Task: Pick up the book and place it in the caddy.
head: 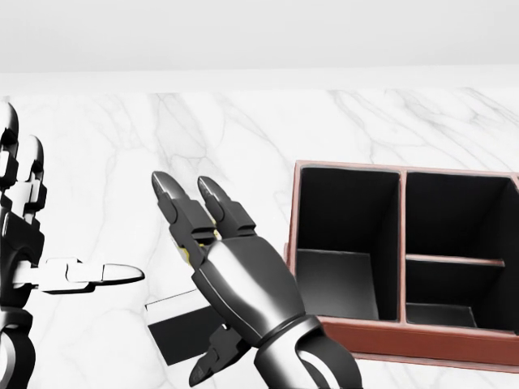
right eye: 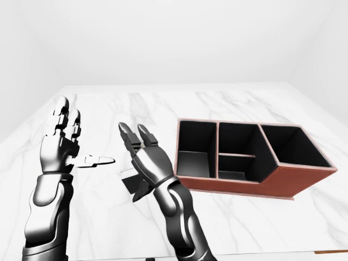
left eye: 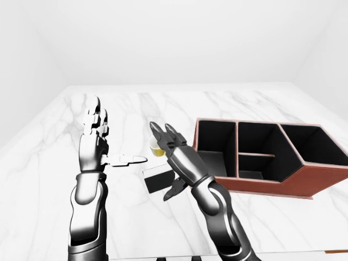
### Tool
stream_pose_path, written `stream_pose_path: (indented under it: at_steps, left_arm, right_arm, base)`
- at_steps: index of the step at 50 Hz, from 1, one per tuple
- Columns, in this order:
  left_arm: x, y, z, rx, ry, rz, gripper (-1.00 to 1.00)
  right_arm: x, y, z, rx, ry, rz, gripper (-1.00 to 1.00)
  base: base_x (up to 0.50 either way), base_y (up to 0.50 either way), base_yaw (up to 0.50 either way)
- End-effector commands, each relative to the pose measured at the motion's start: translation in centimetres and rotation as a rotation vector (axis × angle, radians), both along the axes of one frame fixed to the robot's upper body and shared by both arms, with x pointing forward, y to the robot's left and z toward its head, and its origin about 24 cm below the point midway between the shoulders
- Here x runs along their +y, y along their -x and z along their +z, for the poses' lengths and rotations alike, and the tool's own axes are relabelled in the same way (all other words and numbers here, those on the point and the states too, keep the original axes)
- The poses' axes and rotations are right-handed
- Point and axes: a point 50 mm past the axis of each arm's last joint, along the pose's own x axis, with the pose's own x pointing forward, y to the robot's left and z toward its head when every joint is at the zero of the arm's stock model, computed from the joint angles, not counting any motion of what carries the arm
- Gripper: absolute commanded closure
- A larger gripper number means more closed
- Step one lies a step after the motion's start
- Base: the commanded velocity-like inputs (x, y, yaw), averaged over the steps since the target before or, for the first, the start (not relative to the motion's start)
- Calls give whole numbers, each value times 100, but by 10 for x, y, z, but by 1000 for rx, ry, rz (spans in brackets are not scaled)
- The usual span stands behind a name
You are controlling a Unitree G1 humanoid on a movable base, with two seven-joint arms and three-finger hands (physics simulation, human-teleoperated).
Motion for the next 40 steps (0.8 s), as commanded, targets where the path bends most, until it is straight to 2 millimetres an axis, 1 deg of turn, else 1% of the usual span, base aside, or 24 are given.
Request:
stream_pose_path:
  at_steps: [1, 6, 15, 22, 27, 30, 33, 38, 40]
  left_arm:
    - [0, 2, 0, -3, 0, 1, -100]
    - [0, 3, -1, 0, 1, 3, -100]
    - [2, 4, -1, 3, 3, 6, -100]
    - [1, 3, -2, 6, 2, 5, -100]
    - [1, 3, -2, 7, 2, 5, -100]
    - [2, 2, -4, 15, 5, 6, -100]
    - [1, 2, -5, 20, 5, 4, -100]
    - [2, 1, -7, 28, 8, 3, -100]
    - [1, 1, -7, 30, 9, 2, -100]
  right_arm:
    - [17, -4, -8, -11, 111, -16, -100]
    - [21, -4, -16, 5, 151, -24, -100]
    - [23, -9, -34, 30, 239, -52, -100]
    - [26, -15, -49, 68, 263, -63, -100]
    - [29, -20, -55, 75, 286, -70, -100]
    - [34, -19, -58, 79, 304, -61, -100]
    - [40, -22, -59, 81, 317, -51, -100]
    - [52, -29, -68, 102, 337, -42, -100]
    - [54, -30, -69, 107, 340, -42, -100]
  base:
    - [0, 0, 0]
    - [0, 0, 0]
    - [0, 0, 0]
    - [0, 0, 0]
    - [0, 0, 0]
    - [0, 0, 0]
    - [0, 0, 0]
    - [0, 0, 0]
    - [0, 0, 0]
